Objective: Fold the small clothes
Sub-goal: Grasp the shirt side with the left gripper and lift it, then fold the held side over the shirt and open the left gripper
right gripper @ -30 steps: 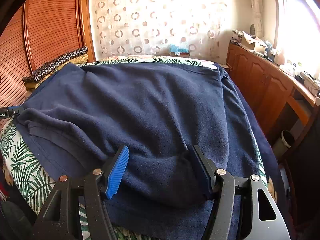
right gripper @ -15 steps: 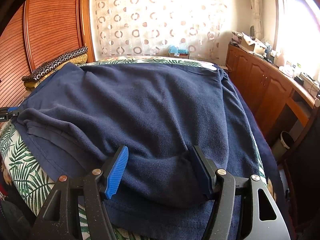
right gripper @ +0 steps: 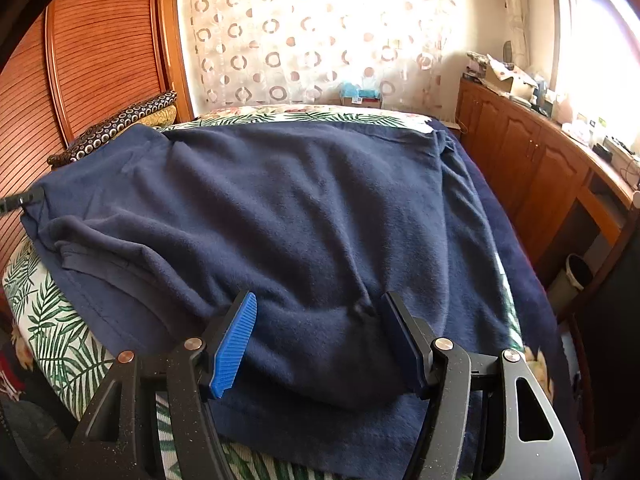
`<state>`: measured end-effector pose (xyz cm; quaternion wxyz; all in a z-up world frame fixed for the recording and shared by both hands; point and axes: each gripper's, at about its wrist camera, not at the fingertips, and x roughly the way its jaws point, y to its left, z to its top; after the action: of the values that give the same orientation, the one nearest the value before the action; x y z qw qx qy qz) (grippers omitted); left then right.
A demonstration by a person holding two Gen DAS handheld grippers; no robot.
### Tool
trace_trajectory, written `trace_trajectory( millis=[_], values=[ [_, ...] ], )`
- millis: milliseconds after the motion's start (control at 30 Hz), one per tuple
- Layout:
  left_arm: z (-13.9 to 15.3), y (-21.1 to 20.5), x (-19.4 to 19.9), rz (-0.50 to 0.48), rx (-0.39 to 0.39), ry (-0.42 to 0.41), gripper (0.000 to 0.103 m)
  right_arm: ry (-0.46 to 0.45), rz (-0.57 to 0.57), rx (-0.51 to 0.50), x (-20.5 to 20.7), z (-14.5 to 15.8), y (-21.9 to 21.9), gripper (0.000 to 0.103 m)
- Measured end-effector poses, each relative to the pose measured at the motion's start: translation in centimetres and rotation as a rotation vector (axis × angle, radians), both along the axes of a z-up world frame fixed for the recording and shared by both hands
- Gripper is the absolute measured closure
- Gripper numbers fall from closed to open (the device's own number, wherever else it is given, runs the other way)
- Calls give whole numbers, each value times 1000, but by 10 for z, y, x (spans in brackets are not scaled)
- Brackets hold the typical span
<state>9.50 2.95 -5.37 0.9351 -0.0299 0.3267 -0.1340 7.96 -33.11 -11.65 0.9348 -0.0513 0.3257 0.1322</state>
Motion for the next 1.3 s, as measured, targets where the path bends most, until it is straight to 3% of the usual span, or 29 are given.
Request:
trace_trajectory(
  millis=[467,867,1000,1033,1133,1233,1300],
  values=[
    [66,-114,51,-258,-68,-93,95,-44,-80,58,-14,7,-30,37],
    [110,-205,60,-461,-65,-124,95,-70,-134,93,-33,6,-37,37],
    [107,-221,53,-488,-24,-112,94,-72,-144,103,-38,4,-36,37],
    [103,-222,54,-499,-15,-97,88,-71,-146,103,-39,3,-35,37],
    [95,-222,54,-508,9,-78,54,-65,-149,101,-38,2,-33,37],
    [91,-215,55,-484,3,-72,40,-64,-153,100,-35,3,-34,37],
    [88,-202,56,-449,-6,-73,37,-67,-155,99,-33,6,-35,37]
  ],
)
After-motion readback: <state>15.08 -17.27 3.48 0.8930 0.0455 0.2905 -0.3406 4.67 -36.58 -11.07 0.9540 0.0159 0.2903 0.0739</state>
